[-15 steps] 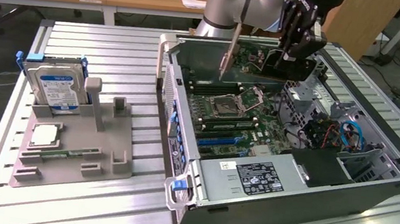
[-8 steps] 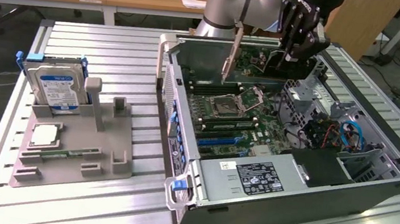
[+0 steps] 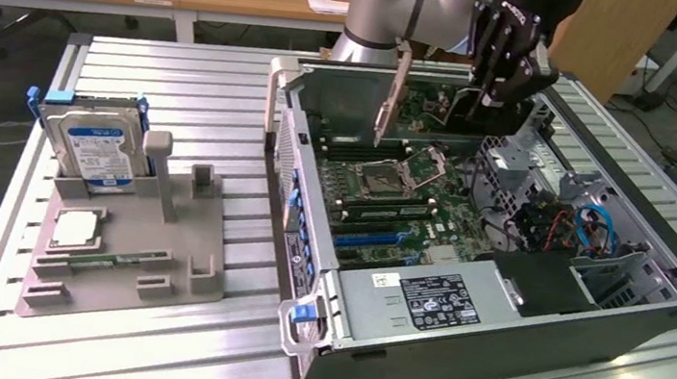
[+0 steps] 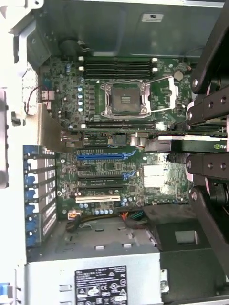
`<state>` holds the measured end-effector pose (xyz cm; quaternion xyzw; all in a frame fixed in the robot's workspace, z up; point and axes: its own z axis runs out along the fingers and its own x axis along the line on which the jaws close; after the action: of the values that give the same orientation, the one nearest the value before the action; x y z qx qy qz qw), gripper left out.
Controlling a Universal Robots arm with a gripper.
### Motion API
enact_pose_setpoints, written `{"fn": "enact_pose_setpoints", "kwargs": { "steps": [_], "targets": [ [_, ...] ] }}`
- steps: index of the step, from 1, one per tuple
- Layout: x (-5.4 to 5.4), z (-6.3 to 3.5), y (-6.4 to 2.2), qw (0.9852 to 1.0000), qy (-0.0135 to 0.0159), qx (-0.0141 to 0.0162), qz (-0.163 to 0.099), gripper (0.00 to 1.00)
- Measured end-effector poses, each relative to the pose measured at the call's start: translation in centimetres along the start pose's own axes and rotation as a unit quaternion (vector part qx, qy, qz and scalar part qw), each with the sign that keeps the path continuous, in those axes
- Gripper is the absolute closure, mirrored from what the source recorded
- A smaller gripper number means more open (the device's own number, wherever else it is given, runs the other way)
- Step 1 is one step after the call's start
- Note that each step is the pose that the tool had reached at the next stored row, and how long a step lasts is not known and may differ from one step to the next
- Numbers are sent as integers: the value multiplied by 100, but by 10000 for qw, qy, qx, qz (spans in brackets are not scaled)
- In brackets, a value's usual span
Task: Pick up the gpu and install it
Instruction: 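Insert the gpu into the slot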
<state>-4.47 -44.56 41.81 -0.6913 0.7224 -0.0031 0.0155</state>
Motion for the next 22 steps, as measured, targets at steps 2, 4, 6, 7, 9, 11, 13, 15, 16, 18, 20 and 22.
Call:
{"fn": "enact_pose_setpoints", "kwargs": {
  "steps": [2,4,6,7,9,11,13,15,16,18,20,22],
  "targets": [
    [0,9,0,9999,-3,-2,-136,73],
    [0,15,0,9997,-6,-5,-257,73],
    [1,15,0,9996,-5,-6,-268,73],
    [1,16,0,9996,-6,-5,-268,73],
    [0,16,0,9996,-7,-5,-268,73],
    [0,18,0,9996,-7,-5,-272,73],
    [1,28,1,9995,1,-6,-304,73],
    [1,31,4,9995,20,-6,-310,73],
    [1,31,4,9995,21,-6,-310,73],
    [2,30,18,9995,22,-7,-308,73],
    [3,35,46,9995,22,-6,-308,73],
    [5,46,91,9995,21,-6,-308,73]
  ]
}}
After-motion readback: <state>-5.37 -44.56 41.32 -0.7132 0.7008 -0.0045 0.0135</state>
